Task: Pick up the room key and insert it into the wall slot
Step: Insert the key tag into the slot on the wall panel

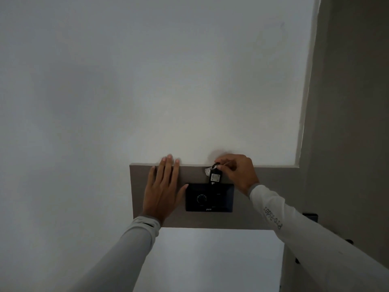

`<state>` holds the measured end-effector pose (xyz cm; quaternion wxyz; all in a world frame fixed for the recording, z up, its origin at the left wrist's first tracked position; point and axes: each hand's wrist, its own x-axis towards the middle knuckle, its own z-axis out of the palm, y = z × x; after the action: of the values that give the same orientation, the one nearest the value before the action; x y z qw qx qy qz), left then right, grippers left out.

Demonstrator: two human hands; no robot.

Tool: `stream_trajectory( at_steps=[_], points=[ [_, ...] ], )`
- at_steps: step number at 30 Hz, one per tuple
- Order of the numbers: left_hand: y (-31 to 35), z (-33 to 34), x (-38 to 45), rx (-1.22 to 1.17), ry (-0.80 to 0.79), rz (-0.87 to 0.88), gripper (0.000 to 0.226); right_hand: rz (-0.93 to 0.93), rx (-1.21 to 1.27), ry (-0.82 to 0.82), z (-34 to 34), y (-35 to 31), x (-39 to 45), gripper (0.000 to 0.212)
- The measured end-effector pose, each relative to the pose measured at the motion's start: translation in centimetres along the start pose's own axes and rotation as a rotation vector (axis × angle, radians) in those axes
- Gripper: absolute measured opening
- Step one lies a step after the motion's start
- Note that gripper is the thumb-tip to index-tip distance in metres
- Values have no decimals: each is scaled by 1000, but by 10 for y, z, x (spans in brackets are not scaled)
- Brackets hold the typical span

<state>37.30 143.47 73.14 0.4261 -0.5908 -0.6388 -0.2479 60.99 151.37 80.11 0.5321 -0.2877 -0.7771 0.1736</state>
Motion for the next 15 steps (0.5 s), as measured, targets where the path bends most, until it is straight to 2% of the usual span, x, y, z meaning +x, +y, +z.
stream_trajectory(
  at_steps=[9, 12, 15],
  points=[
    [3, 3, -4, -24, 0, -26, 77, -37, -89, -11, -9, 5, -11, 16],
    [3, 2, -4, -22, -9, -25, 78, -105, -173, -6, -9, 1, -15, 17],
    [3, 3, -5, -31, -8, -23, 77, -177, -311, -99, -6, -1, -17, 19]
  ],
)
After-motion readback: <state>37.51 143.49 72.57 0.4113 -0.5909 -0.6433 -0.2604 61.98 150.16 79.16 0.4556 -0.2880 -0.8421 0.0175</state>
